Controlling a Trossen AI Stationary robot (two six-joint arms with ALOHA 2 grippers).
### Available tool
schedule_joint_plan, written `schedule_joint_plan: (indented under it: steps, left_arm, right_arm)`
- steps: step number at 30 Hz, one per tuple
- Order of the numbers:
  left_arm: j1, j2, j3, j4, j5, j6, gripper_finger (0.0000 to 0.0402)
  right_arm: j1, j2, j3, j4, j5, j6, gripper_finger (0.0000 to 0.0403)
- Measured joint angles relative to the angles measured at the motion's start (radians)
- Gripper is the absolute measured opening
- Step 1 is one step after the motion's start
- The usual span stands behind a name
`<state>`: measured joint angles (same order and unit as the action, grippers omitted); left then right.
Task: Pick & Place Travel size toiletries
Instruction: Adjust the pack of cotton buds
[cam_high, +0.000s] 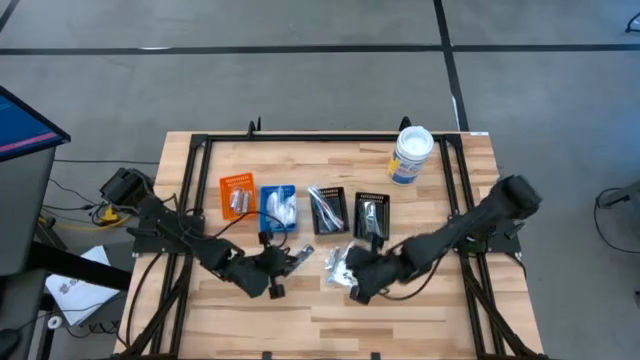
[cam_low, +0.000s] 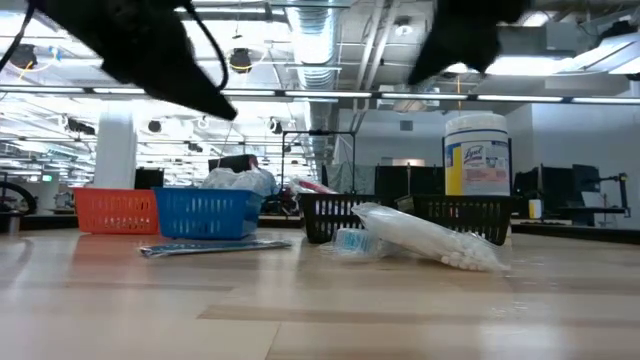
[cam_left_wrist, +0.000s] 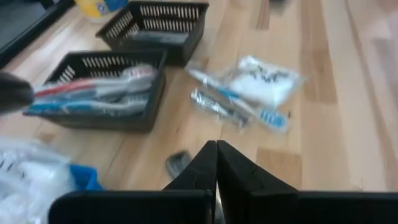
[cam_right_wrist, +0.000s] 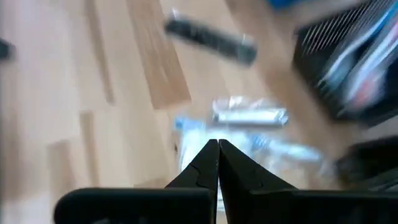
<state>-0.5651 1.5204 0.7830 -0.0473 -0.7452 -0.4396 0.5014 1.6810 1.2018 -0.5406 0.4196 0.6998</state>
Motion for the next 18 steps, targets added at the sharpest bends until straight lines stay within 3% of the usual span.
schedule_joint_plan:
  steps: [9,18]
  left_arm:
    - [0.044,0.080,0.000,0.153,0.109,0.067,0.0000]
    - [0.107,0.164,0.039,0.222,0.260,0.153,0.0000]
  right_arm:
    - [0.022,0.278,0.001,0.012,-0.076,0.158,0.0000]
    - [0.048,0.290,0.008,-0.108,-0.270,0.259,0.0000]
